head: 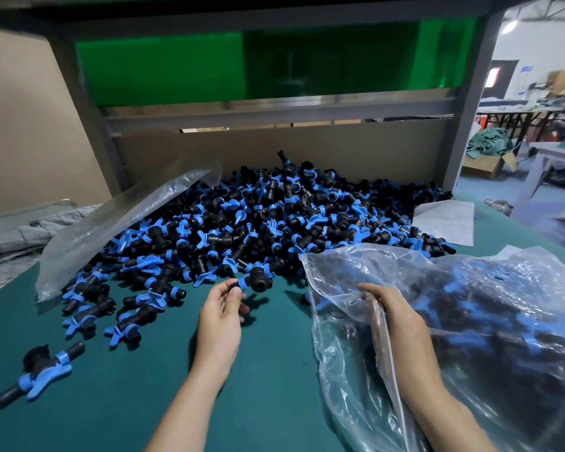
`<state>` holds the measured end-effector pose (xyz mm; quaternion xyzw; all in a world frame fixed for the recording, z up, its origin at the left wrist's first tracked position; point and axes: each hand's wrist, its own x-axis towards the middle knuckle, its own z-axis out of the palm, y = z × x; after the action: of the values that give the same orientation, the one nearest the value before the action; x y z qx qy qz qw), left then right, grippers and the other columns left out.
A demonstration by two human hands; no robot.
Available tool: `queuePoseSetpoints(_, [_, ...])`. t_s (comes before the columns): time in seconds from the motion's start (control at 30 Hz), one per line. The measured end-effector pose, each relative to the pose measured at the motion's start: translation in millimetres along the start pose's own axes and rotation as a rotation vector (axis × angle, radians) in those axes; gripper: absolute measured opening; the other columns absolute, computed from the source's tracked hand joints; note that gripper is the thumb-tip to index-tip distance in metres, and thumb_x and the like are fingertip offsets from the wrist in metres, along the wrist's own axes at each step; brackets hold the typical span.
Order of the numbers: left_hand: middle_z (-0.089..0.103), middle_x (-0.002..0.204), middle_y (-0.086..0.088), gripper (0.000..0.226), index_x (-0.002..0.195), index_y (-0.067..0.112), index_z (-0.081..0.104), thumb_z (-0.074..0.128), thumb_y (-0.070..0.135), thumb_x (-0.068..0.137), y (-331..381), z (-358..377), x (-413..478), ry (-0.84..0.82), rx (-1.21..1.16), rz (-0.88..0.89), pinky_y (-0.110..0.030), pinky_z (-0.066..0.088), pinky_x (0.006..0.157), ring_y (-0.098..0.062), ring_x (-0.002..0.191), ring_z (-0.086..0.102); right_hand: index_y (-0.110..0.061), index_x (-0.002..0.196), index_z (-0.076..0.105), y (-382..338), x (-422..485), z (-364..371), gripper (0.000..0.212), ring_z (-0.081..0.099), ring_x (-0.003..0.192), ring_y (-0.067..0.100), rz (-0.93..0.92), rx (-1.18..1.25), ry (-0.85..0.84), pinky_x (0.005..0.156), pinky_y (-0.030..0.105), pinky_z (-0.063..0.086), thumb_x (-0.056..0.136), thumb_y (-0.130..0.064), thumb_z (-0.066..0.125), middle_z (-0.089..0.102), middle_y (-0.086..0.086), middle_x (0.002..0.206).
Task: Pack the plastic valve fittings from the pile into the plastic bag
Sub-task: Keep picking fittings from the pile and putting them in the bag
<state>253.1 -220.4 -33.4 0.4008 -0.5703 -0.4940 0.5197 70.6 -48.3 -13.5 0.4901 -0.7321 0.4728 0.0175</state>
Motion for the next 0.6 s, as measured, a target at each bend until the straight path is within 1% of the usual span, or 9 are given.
queuePoseSetpoints(0.17, [0.065, 0.090, 0.002, 0.018, 0.101, 0.029, 0.059, 0.049, 0.014, 0.102, 0.8, 0.8, -0.9, -0.008, 0.000, 0.005, -0.010, 0.046, 0.057, 0.008, 0.060, 0.057, -0.027, 0.124, 0.059, -0.5, 0.0, -0.2, 0.038, 0.057, 0.115, 0.010, -0.008, 0.009, 0.003, 0.095, 0.039, 0.047, 0.094, -0.004, 0.053, 0.061, -0.015, 0.123])
queuePoseSetpoints(0.33, [0.064, 0.088, 0.004, 0.013, 0.107, 0.021, 0.061, 0.050, 0.018, 0.102, -0.2, -0.1, -1.4, -0.015, 0.028, 0.004, -0.012, 0.047, 0.060, 0.005, 0.061, 0.057, -0.028, 0.124, 0.059, -0.9, -0.3, -0.7, 0.039, 0.056, 0.115, 0.009, 0.006, 0.015, 0.000, 0.096, 0.038, 0.046, 0.094, -0.003, 0.053, 0.061, -0.016, 0.123])
queuePoseSetpoints(0.43, [0.064, 0.087, 0.004, 0.013, 0.103, 0.025, 0.061, 0.049, 0.019, 0.102, 1.0, -0.2, -2.1, -0.015, 0.039, 0.009, -0.011, 0.047, 0.059, 0.006, 0.061, 0.056, -0.027, 0.124, 0.059, -1.5, 0.0, -0.6, 0.038, 0.057, 0.114, 0.011, 0.000, 0.011, 0.002, 0.095, 0.039, 0.047, 0.094, -0.004, 0.054, 0.062, -0.014, 0.122])
queuePoseSetpoints(0.6, [0.064, 0.088, 0.003, 0.013, 0.101, 0.029, 0.060, 0.049, 0.022, 0.102, 2.4, -0.1, -2.5, -0.013, 0.068, 0.007, -0.012, 0.048, 0.061, 0.006, 0.062, 0.056, -0.026, 0.123, 0.060, -2.2, -0.2, -1.0, 0.030, 0.058, 0.110, 0.010, -0.004, 0.028, 0.013, 0.091, 0.037, 0.047, 0.098, -0.011, 0.052, 0.062, -0.014, 0.118])
